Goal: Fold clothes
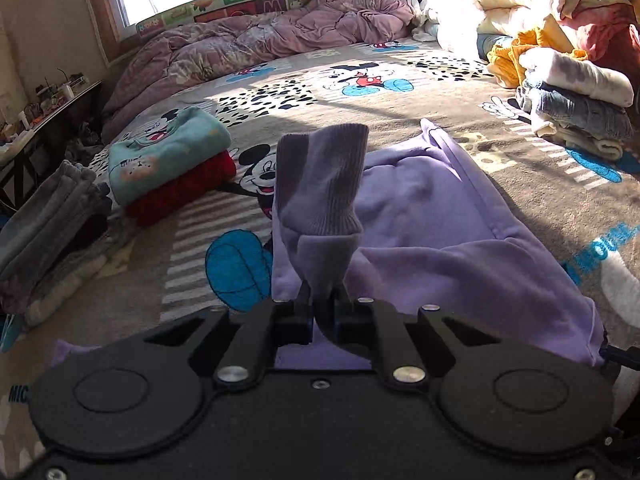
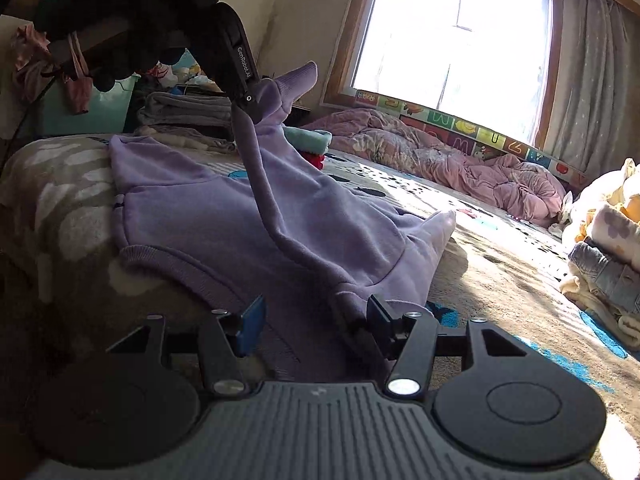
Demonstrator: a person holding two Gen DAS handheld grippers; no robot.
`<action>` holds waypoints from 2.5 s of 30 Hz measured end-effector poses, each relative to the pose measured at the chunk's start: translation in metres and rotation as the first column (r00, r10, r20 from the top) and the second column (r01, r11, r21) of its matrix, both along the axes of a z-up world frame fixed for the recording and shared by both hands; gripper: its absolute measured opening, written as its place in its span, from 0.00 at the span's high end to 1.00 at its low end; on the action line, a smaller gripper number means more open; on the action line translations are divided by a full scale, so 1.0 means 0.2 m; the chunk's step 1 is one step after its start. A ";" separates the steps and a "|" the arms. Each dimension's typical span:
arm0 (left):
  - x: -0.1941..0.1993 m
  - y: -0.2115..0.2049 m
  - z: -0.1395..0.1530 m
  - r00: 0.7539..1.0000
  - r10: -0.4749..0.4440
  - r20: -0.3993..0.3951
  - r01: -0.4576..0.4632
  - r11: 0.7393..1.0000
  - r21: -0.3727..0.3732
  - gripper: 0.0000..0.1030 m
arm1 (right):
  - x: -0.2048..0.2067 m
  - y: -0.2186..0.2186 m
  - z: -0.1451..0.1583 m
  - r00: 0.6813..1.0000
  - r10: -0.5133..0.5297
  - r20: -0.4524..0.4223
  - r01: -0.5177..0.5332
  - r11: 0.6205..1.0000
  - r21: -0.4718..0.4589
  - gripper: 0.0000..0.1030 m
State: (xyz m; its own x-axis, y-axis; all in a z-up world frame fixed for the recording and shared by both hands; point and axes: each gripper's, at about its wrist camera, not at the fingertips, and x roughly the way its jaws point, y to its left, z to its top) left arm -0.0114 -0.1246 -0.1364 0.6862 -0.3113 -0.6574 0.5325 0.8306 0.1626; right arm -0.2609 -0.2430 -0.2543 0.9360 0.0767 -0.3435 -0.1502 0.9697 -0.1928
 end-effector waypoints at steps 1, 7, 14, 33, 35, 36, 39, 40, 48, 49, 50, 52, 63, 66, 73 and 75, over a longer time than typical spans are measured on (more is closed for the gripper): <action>0.01 0.01 0.00 1.000 0.005 0.001 -0.005 1.000 -0.002 0.93 | 0.00 -0.01 0.00 1.000 0.007 -0.003 -0.007 1.000 0.011 0.45; 0.06 0.01 -0.02 1.000 0.024 0.007 -0.024 1.000 -0.018 0.92 | 0.00 -0.01 0.01 0.999 0.007 0.034 -0.009 0.999 0.033 0.47; 0.13 0.02 -0.07 0.999 0.044 0.002 -0.044 0.999 -0.029 0.92 | -0.01 -0.01 0.03 0.993 -0.042 0.107 0.040 0.999 0.015 0.48; 0.24 0.02 -0.31 0.993 0.095 -0.064 -0.093 0.995 0.032 0.84 | 0.09 -0.01 -0.07 0.996 0.056 -0.071 -0.049 0.994 0.097 0.35; 0.26 0.04 -0.28 0.992 0.121 -0.032 -0.119 0.992 0.049 0.60 | 0.08 0.00 -0.06 0.996 0.057 -0.061 -0.051 0.994 0.093 0.35; 0.27 0.05 -0.24 0.990 0.137 0.008 -0.138 0.989 0.044 0.54 | 0.08 0.00 -0.06 0.996 0.062 -0.061 -0.056 0.994 0.099 0.32; 0.32 0.06 -0.11 0.981 0.178 0.081 -0.182 0.983 0.032 0.55 | 0.09 -0.01 -0.06 0.995 0.074 -0.063 -0.067 0.991 0.116 0.28; 0.34 0.05 -0.07 0.978 0.186 0.094 -0.188 0.982 0.018 0.55 | 0.09 -0.01 -0.06 0.995 0.076 -0.062 -0.068 0.991 0.117 0.27; 0.49 -0.46 0.05 0.996 -0.080 -0.036 0.077 0.995 -0.066 0.55 | 0.09 -0.01 -0.05 0.994 0.086 -0.065 -0.075 0.985 0.156 0.24; 0.52 -0.54 0.03 0.992 -0.101 -0.073 0.092 0.990 -0.109 0.55 | 0.10 -0.01 -0.05 0.994 0.086 -0.065 -0.075 0.984 0.161 0.24; 0.55 -0.62 0.00 0.986 -0.123 -0.112 0.105 0.983 -0.153 0.55 | 0.10 -0.01 -0.05 0.994 0.087 -0.066 -0.075 0.983 0.165 0.24; 0.60 -0.74 -0.05 0.978 -0.136 -0.158 0.103 0.974 -0.201 0.55 | 0.10 -0.01 -0.05 0.994 0.087 -0.067 -0.075 0.982 0.175 0.24; 0.87 -1.16 -0.30 0.921 -0.189 -0.341 0.063 0.936 -0.348 0.60 | 0.10 -0.05 -0.04 0.990 0.118 -0.073 -0.099 0.969 0.227 0.24; 0.92 -1.19 -0.31 0.932 -0.135 -0.337 0.013 0.940 -0.341 0.92 | 0.10 -0.07 -0.04 0.989 0.129 -0.074 -0.108 0.965 0.239 0.24; 1.00 -1.09 -0.43 0.919 -0.057 -0.391 -0.111 0.912 -0.395 0.92 | 0.09 -0.09 -0.03 0.987 0.143 -0.076 -0.118 0.958 0.263 0.24; 1.01 -1.06 -0.44 0.916 -0.061 -0.398 -0.126 0.895 -0.427 0.92 | 0.09 -0.09 -0.03 0.987 0.144 -0.077 -0.119 0.957 0.266 0.24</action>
